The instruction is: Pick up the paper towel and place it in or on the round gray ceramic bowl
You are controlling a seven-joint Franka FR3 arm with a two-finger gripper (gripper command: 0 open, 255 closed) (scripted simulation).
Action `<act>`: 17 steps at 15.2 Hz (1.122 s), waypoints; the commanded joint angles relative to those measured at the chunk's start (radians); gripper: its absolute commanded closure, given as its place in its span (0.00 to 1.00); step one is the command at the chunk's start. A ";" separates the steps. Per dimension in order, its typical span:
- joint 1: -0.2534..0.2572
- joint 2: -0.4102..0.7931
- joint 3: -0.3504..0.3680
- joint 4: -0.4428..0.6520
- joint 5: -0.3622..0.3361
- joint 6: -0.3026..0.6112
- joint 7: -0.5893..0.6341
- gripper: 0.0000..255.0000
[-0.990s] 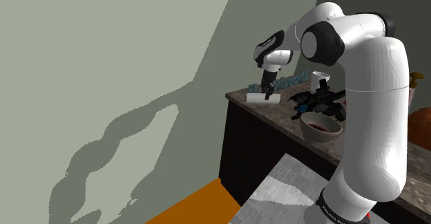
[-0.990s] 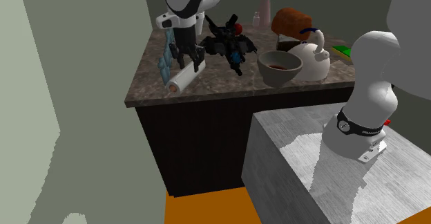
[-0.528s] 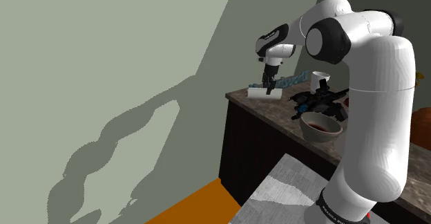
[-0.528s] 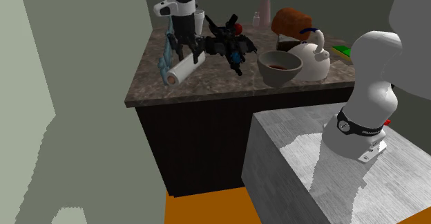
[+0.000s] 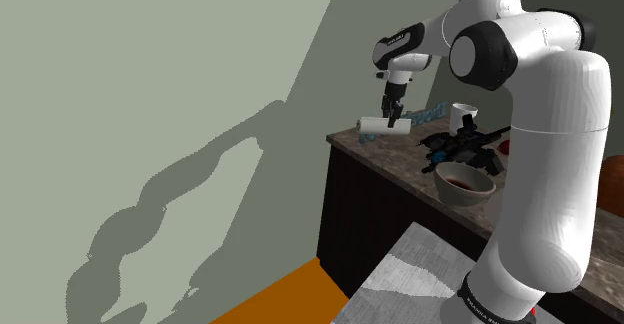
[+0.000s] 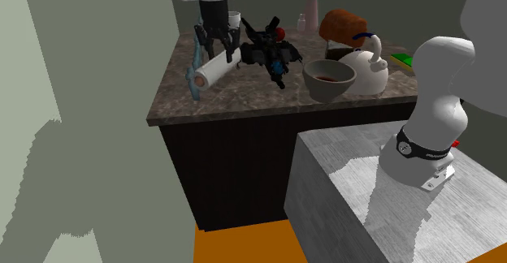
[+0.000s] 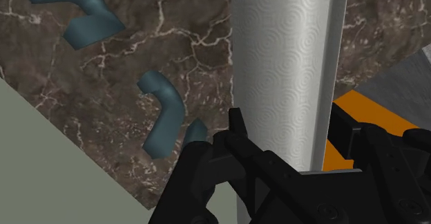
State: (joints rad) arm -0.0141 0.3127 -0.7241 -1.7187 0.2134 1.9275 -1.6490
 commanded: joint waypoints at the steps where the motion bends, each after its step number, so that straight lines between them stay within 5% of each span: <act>1: -0.001 -0.004 -0.002 0.025 -0.005 -0.028 0.003 1.00; 15: -0.011 -0.024 -0.014 0.191 -0.025 -0.208 0.019 1.00; 17: 0.010 -0.075 -0.022 0.140 -0.057 -0.196 0.028 1.00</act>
State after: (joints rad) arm -0.0190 0.2698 -0.7420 -1.5461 0.1770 1.7238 -1.6292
